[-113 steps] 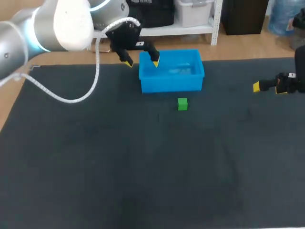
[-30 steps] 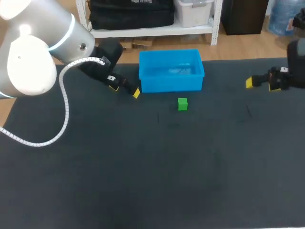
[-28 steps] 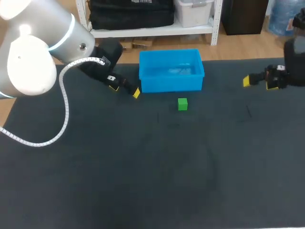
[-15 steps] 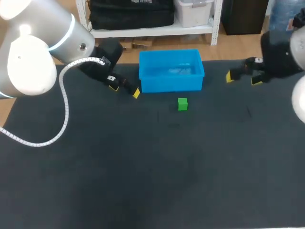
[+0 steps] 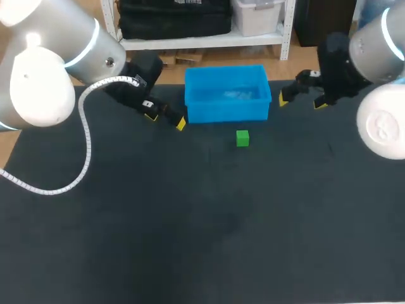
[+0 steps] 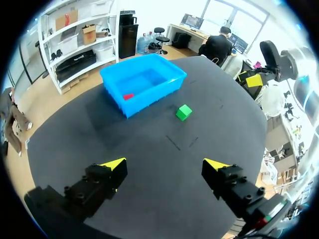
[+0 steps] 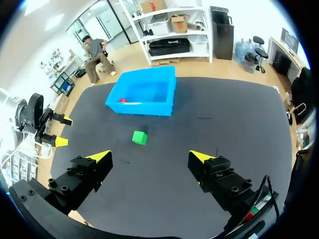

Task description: Use the left arm to pick the red cube and place it into the blue plastic box first, then use the right arm to grasp the green cube and put it into the same blue plastic box after the first action is fully finished.

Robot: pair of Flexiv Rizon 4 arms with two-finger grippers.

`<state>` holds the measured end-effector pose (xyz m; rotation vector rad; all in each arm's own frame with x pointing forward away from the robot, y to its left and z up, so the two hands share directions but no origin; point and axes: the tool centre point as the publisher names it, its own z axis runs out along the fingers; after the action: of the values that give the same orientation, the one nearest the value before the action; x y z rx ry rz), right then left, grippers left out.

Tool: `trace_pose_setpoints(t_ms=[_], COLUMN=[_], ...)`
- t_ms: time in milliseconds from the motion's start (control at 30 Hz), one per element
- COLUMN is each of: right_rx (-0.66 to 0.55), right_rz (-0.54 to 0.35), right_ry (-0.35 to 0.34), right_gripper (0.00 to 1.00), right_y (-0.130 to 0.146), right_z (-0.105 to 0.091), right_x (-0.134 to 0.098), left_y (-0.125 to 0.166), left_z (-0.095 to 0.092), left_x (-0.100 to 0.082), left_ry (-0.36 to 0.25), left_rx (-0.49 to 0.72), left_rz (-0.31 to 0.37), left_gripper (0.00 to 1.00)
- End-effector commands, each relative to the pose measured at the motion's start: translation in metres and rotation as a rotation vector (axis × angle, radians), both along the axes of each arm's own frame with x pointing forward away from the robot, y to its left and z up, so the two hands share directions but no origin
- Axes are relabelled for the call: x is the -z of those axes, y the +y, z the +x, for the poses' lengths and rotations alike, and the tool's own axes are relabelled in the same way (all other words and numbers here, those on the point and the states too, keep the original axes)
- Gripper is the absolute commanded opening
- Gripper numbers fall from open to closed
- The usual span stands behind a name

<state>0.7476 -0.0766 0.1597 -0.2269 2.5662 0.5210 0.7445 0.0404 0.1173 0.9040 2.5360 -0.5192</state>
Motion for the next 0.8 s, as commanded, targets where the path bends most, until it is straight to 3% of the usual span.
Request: trace_pose_setpoints(t_ms=[33,267,800], right_rx=[0.001,0.014,0.001], right_rz=[-0.015,-0.029,-0.149], right_ry=[0.018,0.068,0.160], right_gripper=[1.00,1.00,1.00], right_y=[0.013,0.029,0.059], right_z=[0.008,0.013,0.030], right_x=[0.002,0.005,0.012], left_y=[0.001,0.001,0.001], left_z=[0.000,0.000,0.000], left_x=[0.001,0.001,0.001], left_ry=[-0.002,-0.002,-0.002], left_rx=[0.003,0.003,0.003], left_rz=[-0.005,-0.005,-0.005], left_gripper=[1.00,1.00,1.00])
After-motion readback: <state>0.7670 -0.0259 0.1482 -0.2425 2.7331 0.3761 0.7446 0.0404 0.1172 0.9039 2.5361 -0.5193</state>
